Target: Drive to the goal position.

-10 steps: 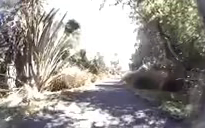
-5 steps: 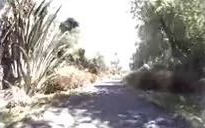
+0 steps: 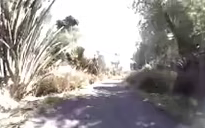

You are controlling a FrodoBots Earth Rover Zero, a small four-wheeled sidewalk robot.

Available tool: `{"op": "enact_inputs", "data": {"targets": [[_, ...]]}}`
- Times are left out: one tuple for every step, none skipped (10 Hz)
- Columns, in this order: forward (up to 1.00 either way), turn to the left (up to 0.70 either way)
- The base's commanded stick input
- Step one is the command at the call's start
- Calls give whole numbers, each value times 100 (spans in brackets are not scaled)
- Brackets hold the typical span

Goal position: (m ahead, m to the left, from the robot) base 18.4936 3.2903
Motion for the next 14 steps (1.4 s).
{"op": "enact_inputs", "data": {"targets": [[85, -34], [85, -34], [85, 0], [85, 0], [85, 0], [85, 0], [85, 0], [85, 0], [85, 0], [85, 0], [85, 0], [85, 0], [85, 0], [85, 0]]}}
